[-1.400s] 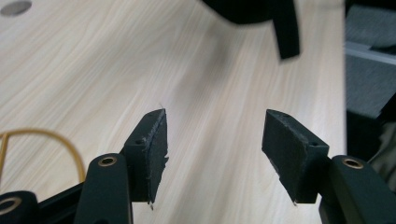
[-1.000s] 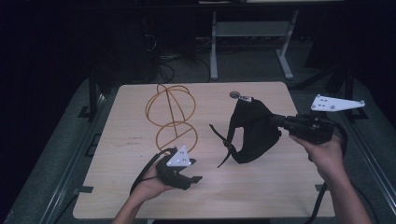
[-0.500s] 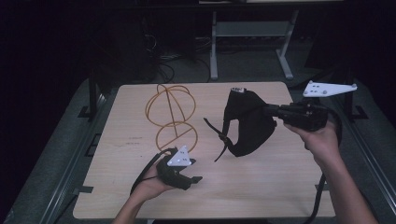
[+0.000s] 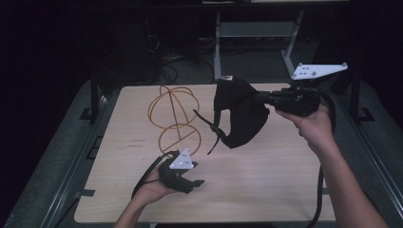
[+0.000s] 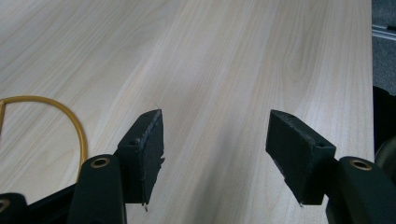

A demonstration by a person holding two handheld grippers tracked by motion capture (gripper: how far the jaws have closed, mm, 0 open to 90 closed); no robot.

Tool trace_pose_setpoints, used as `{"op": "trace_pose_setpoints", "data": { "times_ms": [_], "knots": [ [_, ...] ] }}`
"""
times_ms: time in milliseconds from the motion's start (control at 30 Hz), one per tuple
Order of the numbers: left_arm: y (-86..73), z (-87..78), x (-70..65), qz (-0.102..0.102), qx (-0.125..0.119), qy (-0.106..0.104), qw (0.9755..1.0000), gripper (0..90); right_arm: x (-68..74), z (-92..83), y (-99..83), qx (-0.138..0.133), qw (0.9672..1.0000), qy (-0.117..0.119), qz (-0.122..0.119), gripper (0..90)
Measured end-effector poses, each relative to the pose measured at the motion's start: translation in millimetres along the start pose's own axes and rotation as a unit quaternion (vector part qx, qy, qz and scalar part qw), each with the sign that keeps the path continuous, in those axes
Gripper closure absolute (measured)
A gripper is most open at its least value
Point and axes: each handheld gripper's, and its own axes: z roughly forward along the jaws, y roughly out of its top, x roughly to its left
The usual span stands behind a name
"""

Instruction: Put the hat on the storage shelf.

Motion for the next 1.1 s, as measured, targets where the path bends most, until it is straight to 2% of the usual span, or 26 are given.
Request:
{"op": "trace_pose_setpoints", "data": {
  "times_ms": [400, 600, 767, 933, 967, 1100],
  "knots": [
    [0.5, -2.3, 0.2, 0.004, -0.001, -0.002, 1.0, 36.7, 8.0, 32.5, 40.3, 0.01, 0.9995, 0.018, -0.026, 87.8],
    [0.4, -4.4, 1.4, 0.01, 0.0, 0.001, 1.0, 36.7, 10.9, 46.2, 53.6, 0.016, 0.9992, 0.022, -0.031, 87.9],
    [-1.2, -6.4, 2.0, -0.001, -0.008, 0.001, 1.0, 36.7, 13.1, 59.7, 65.2, 0.021, 0.9987, 0.03, -0.036, 87.9],
    [-0.9, -6.8, 2.9, 0.005, -0.014, 0.0, 0.9999, 36.7, 15.0, 77.5, 79.6, 0.036, 0.9976, 0.039, -0.045, 87.9],
    [-0.6, -6.7, 3.5, 0.012, -0.013, -0.002, 0.9998, 36.8, 16.1, 81.3, 82.3, 0.037, 0.9975, 0.042, -0.044, 87.9],
    [-0.5, -6.1, 2.6, 0.011, -0.009, -0.003, 0.9999, 36.8, 20.3, 95.6, 92.0, 0.042, 0.9963, 0.049, -0.056, 87.8]
  ]
}}
